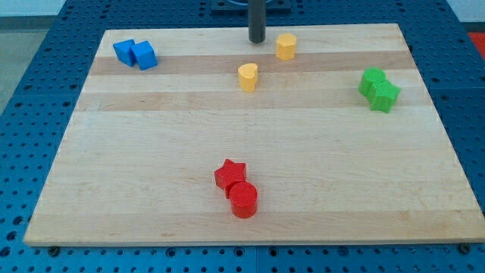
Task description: Push the yellow hexagon closer to green circle and green star
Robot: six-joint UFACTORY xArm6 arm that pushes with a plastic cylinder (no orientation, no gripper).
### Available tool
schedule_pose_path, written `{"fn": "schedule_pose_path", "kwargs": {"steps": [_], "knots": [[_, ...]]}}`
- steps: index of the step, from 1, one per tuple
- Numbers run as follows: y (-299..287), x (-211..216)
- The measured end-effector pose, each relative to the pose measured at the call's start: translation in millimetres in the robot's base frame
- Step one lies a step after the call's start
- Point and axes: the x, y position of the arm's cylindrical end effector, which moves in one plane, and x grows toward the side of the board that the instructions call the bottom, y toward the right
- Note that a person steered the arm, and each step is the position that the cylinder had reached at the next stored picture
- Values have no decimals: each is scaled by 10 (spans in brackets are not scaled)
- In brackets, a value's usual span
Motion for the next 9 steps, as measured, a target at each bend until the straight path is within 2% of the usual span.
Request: {"fn": "schedule_pose_path", "kwargs": {"steps": [3,7,9], "knots": [[508,337],[881,1104],[732,1164]]}}
